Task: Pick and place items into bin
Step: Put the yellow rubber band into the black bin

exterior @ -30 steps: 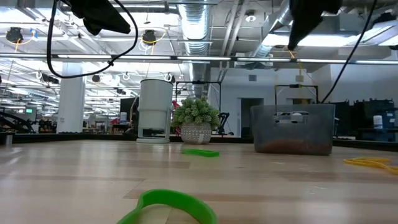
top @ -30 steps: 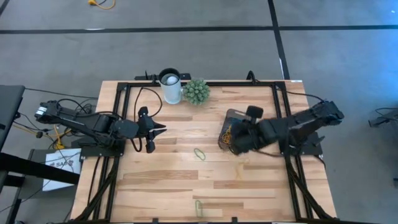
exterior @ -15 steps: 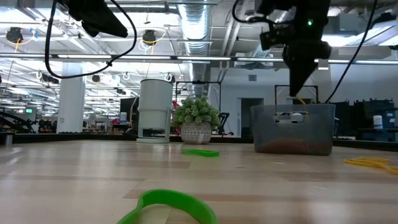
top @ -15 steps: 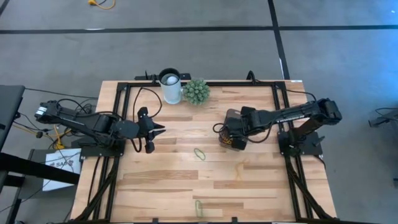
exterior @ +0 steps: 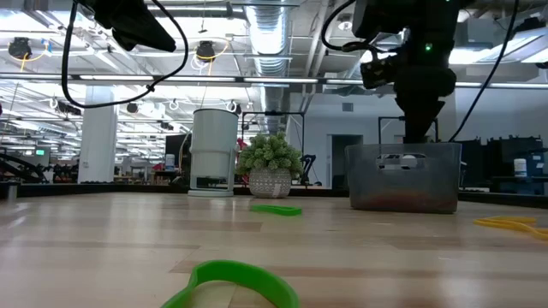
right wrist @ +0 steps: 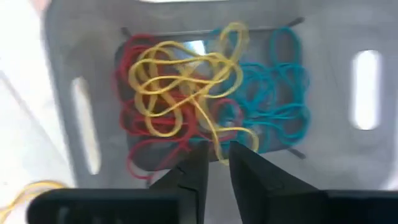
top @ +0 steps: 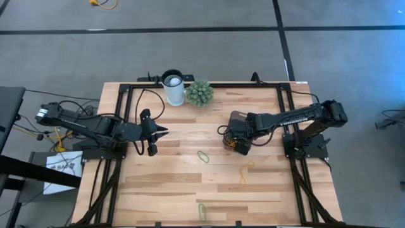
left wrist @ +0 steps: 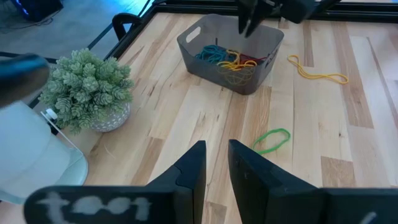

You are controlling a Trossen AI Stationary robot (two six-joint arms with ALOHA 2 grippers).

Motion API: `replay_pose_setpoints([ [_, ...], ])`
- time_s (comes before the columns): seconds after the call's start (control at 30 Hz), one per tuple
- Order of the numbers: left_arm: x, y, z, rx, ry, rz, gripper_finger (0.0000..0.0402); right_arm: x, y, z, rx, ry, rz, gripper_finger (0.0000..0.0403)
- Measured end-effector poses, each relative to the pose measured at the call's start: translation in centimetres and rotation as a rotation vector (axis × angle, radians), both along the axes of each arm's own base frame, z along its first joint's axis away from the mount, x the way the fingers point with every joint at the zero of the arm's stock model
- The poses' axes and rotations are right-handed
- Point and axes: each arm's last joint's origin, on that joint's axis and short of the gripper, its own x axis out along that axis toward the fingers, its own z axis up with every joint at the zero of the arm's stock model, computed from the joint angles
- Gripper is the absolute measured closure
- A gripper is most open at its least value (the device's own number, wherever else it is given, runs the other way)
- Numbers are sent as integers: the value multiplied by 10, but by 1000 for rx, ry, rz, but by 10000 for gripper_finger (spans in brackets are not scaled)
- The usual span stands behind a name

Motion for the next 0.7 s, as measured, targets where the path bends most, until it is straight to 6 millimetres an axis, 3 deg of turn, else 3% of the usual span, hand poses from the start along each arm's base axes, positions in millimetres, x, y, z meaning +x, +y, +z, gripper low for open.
replay_pose_setpoints([
  [0.33, 0, 0, 0, -3, -1, 2, 342, -5, 4, -3, 60, 33, 24, 322],
  [0.7, 0, 0, 0, -3, -1, 3, 342, 0, 60, 53, 103, -40, 229, 323],
])
